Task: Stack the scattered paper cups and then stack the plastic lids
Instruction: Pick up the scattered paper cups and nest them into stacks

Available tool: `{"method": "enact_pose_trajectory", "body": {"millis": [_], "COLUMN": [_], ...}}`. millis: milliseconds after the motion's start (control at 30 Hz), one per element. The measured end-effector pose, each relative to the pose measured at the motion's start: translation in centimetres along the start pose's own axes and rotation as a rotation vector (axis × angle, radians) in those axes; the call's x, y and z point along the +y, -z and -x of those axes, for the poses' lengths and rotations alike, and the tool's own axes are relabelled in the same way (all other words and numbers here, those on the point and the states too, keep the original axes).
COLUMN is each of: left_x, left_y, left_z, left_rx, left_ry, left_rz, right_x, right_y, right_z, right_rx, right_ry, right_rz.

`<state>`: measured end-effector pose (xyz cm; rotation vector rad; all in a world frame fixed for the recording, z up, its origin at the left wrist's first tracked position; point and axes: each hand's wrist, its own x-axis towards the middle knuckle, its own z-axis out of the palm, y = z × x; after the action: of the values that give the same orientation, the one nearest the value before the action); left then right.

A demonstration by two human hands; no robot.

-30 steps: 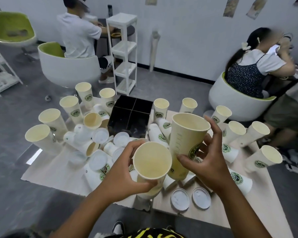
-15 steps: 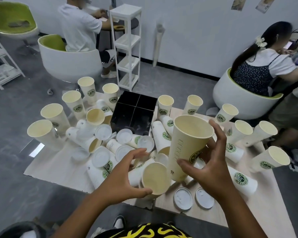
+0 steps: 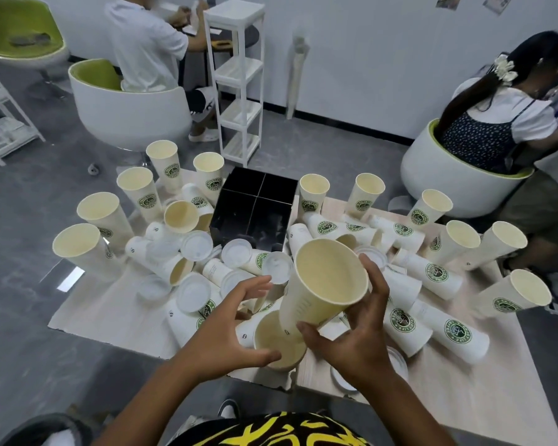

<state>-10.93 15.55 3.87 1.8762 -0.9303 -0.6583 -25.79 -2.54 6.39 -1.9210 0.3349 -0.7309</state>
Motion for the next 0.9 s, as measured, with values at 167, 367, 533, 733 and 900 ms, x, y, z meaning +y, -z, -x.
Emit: {"method": "enact_pose_trajectory", "body": {"millis": [167, 367, 533, 733, 900], "left_x": [-1.0, -2.3, -1.9, -1.4, -1.5], "left_y": [-0.4, -1.0, 0.0, 0.6, -0.4], "left_z": [0.0, -0.2, 0.0, -0.6, -1.4], "left_rx": [-0.070, -0.120, -0.135, -0.128, -0.172], "left_ry": [0.016, 0.027, 0.022, -0.034, -0.063], "left_rz": [-0.018, -0.032, 0.013, 0.054, 0.053], "right_x": [0.1, 0.7, 1.8, 3.3, 3.4], "right_y": [-0.2, -0.7, -2.0, -1.6, -1.8], "right_z": [0.6, 1.3, 2.9, 4.2, 4.5], "right_rx": [0.059, 0.055, -0.031, -0.127, -0.132], "right_ry": [0.014, 0.000, -0.074, -0.202, -0.295], "right_rz": [-0.029, 0.027, 0.071, 0.167, 0.176]}}
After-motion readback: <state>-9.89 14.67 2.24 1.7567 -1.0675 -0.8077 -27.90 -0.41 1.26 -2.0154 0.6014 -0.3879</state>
